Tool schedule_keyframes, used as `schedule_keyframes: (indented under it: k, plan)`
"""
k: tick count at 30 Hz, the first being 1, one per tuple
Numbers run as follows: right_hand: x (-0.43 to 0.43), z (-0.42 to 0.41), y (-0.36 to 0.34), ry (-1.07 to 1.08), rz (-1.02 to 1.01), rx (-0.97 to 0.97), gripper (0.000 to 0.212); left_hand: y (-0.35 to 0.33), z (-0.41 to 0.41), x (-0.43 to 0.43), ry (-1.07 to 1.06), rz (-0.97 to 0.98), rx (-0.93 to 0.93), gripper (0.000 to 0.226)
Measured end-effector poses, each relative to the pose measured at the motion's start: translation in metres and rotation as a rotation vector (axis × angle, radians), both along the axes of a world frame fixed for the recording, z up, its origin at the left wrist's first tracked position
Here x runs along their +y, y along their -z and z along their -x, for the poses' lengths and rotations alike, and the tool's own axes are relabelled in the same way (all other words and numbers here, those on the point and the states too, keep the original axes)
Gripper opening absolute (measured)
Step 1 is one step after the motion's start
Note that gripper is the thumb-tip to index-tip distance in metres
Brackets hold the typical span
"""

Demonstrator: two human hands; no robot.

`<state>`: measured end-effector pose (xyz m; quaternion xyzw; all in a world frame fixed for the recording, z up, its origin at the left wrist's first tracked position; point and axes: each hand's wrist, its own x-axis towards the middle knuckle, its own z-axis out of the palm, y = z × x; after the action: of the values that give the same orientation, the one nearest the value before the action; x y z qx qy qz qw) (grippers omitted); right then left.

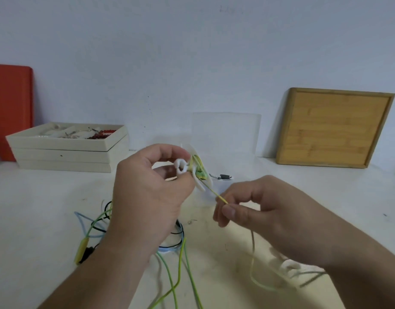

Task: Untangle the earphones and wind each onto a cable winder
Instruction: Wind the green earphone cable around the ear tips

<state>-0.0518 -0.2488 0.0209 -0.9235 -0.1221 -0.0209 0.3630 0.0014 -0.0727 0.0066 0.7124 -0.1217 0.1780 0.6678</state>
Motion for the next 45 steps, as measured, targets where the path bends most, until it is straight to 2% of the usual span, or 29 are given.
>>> schedule_keyframes:
  k: [4,9,13,21,25,30,34,39,43,45]
  plan:
    - [-0.001,0.002,-0.004,-0.007,-0.081,0.0,0.026,0.0,0.0,0.0,-0.061,-0.072,-0.086,0.026]
    - [0.0,0.001,-0.001,-0.042,-0.021,-0.077,0.024,0.005,-0.002,-0.003,-0.142,-0.205,-0.261,0.032]
    - [0.004,0.001,0.003,-0.122,-0.029,-0.042,0.021,0.009,-0.002,-0.004,-0.187,-0.248,-0.348,0.03]
    - [0.0,0.005,-0.006,-0.079,-0.196,-0.207,0.016,0.009,-0.003,-0.004,-0.05,-0.37,-0.409,0.034]
    - [-0.002,0.002,-0.006,0.106,-0.13,-0.325,0.023,0.01,0.0,-0.005,0.101,-0.426,-0.411,0.032]
    - [-0.011,-0.006,-0.003,0.312,-0.04,-0.412,0.018,0.008,0.002,-0.005,0.324,-0.327,-0.266,0.027]
    - [-0.017,-0.01,-0.001,0.316,-0.081,-0.367,0.021,0.005,0.005,-0.006,0.477,-0.237,-0.152,0.03]
    - [-0.017,-0.014,0.004,0.243,-0.107,-0.154,0.025,0.002,0.005,-0.006,0.587,-0.084,-0.068,0.026]
    - [-0.011,-0.014,0.01,0.067,-0.262,0.049,0.028,0.002,0.003,-0.007,0.609,0.149,0.012,0.03]
    - [-0.008,-0.013,0.013,-0.03,-0.343,0.136,0.019,0.002,0.004,-0.009,0.587,0.266,0.084,0.027]
